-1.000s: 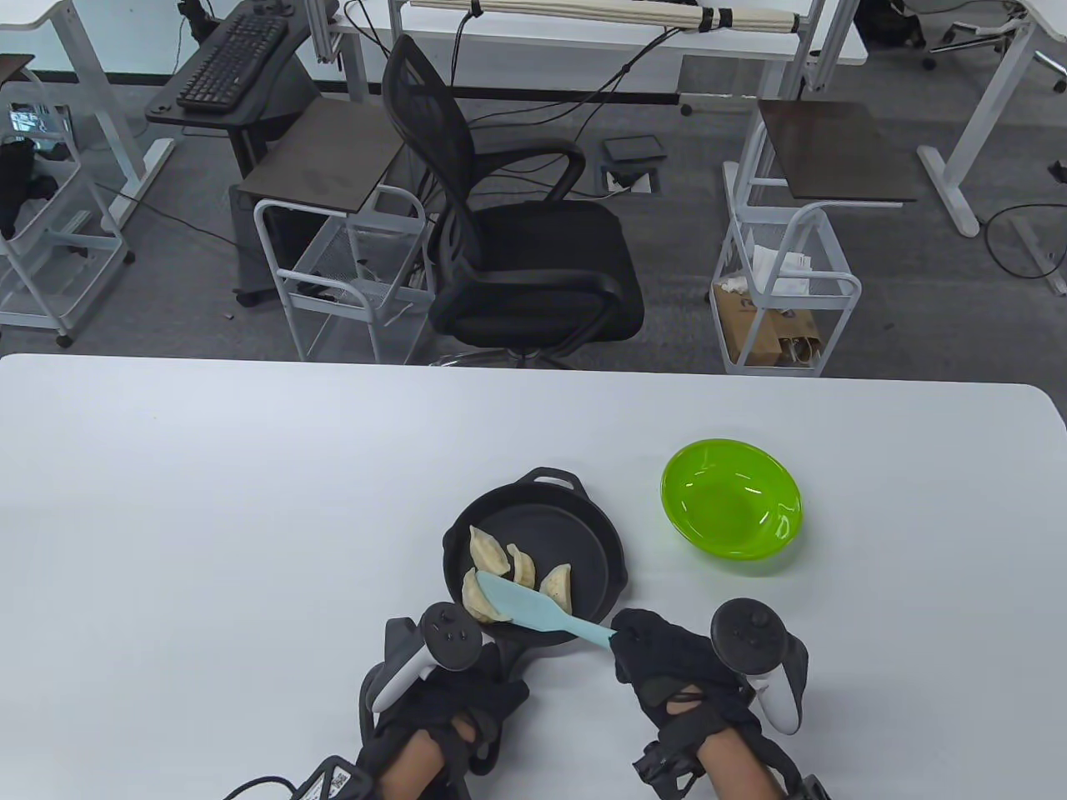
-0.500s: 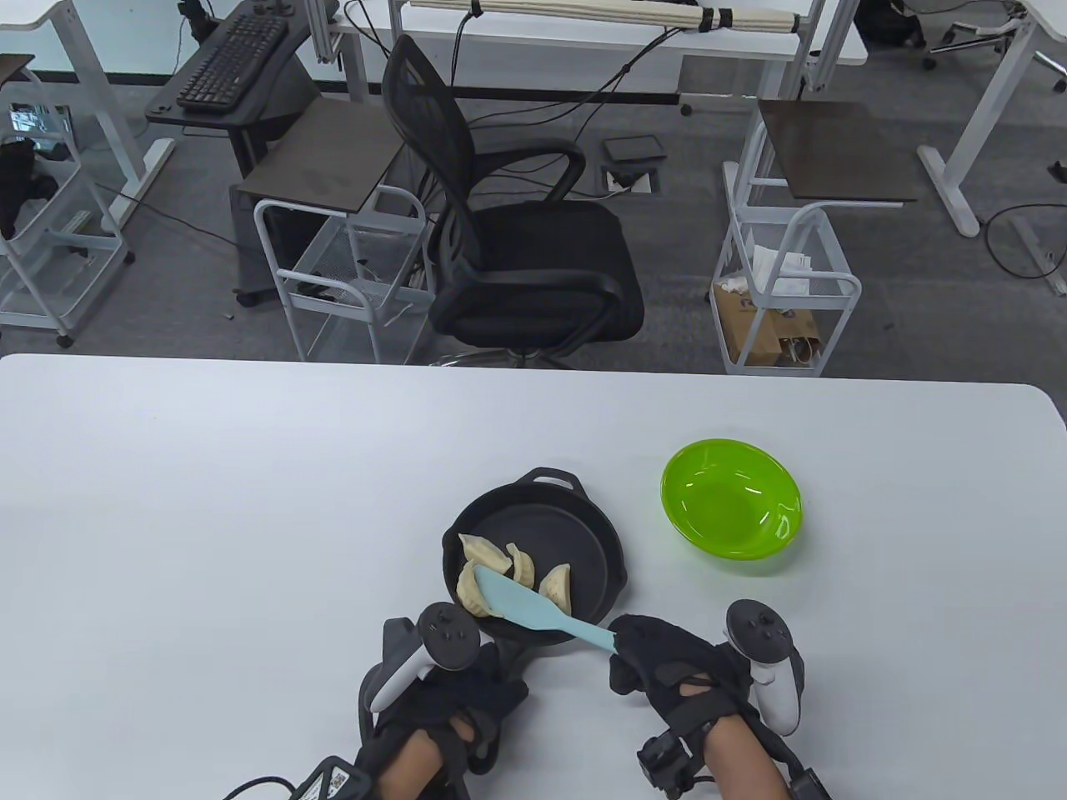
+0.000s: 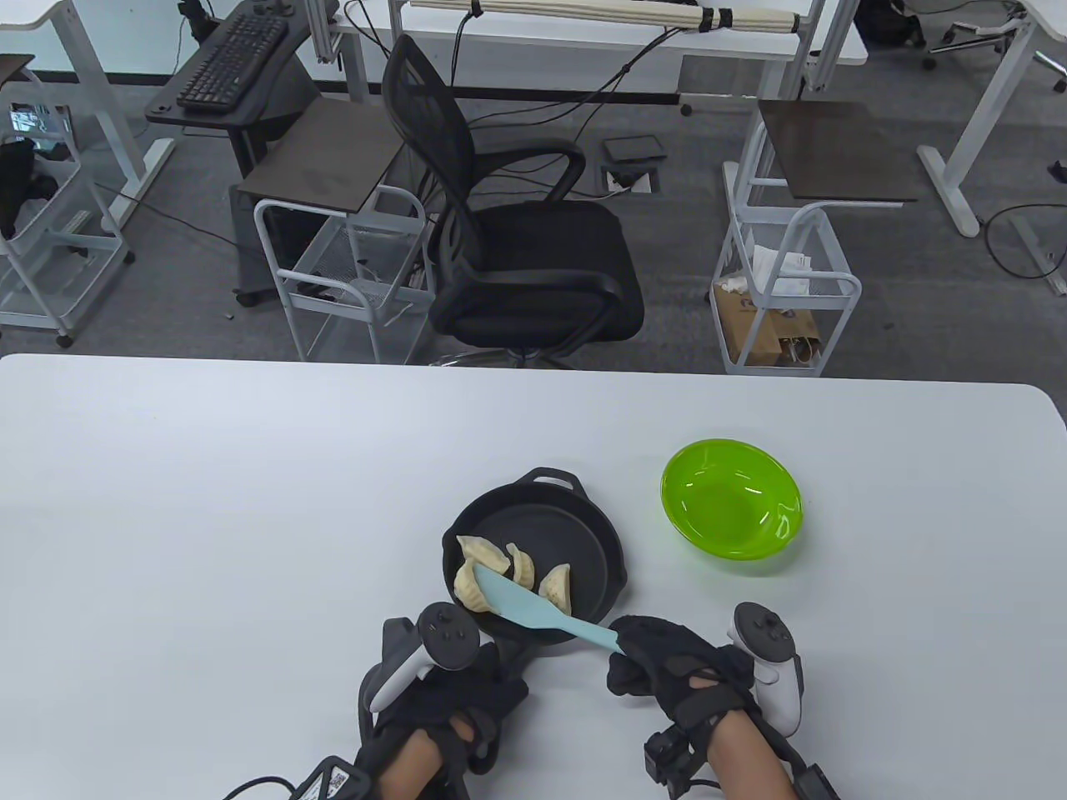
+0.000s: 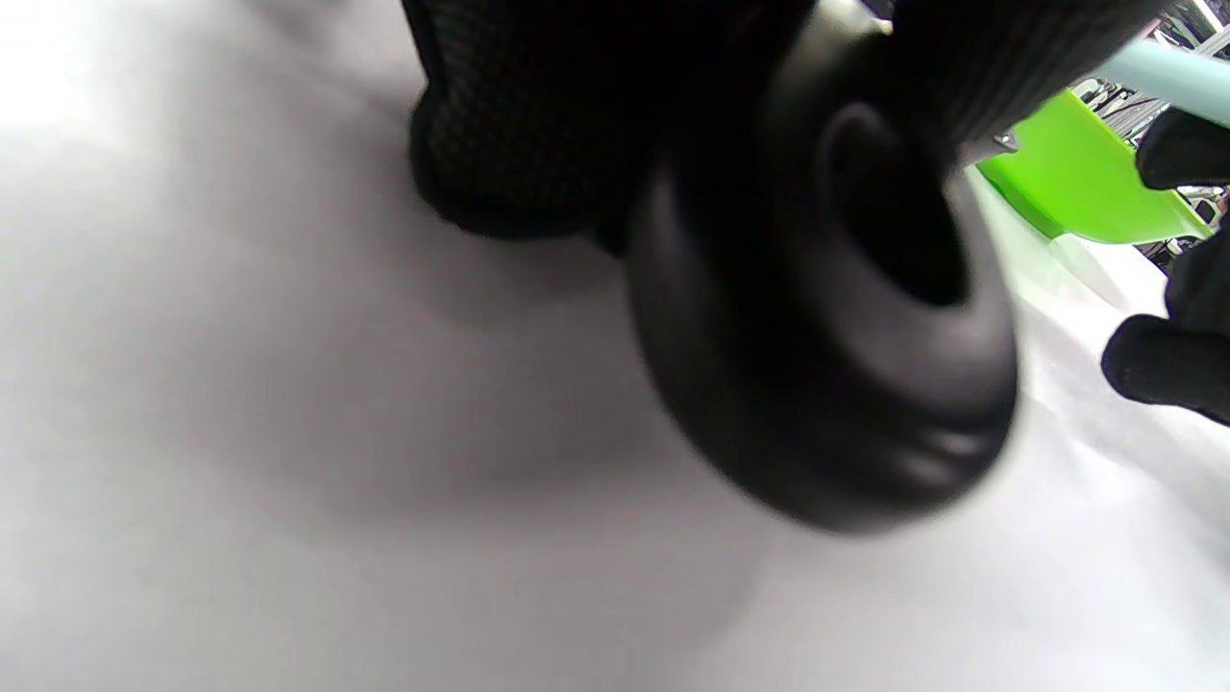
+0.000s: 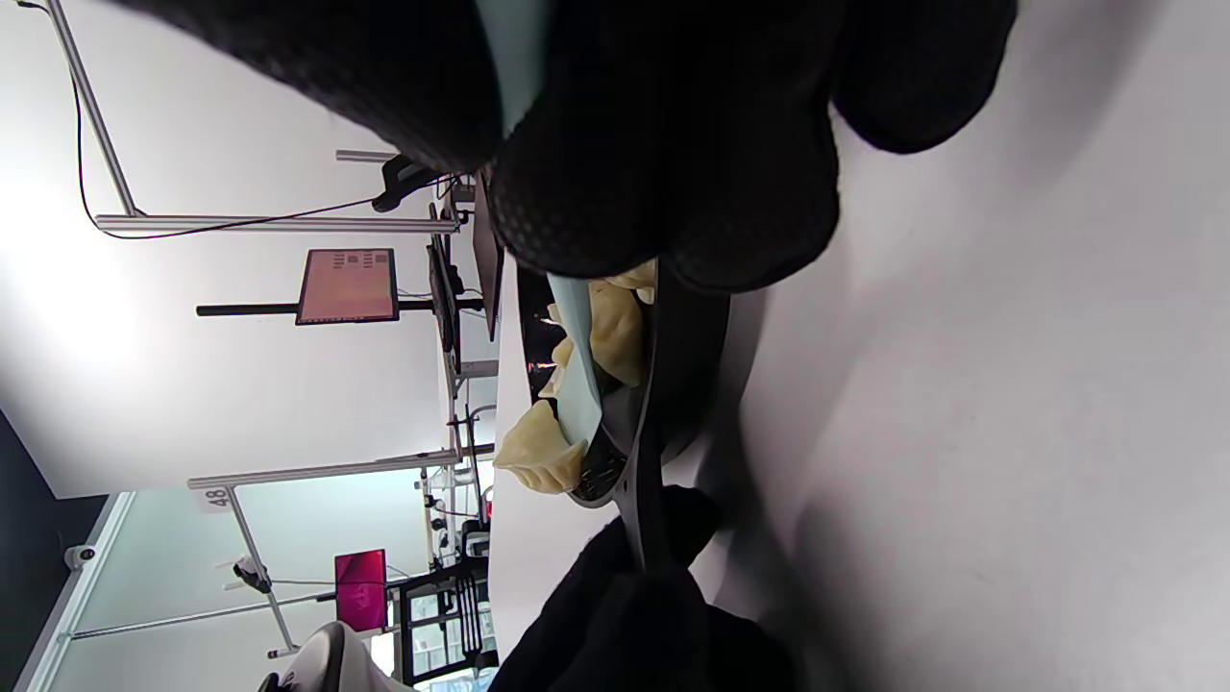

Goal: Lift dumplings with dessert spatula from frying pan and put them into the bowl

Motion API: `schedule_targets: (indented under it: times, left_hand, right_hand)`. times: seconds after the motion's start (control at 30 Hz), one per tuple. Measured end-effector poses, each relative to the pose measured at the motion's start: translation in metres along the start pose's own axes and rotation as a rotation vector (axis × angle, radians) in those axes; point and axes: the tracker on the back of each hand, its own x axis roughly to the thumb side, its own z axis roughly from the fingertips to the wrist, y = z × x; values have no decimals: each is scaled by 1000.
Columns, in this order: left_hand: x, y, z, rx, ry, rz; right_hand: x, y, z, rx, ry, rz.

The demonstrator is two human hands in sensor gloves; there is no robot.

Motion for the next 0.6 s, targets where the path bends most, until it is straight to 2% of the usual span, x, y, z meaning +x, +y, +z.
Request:
schedule_targets:
  times: [0.6]
  left_hand:
    - [0, 0, 0, -1, 1, 3]
  right_hand:
    - [0, 0, 3, -8, -29, -123]
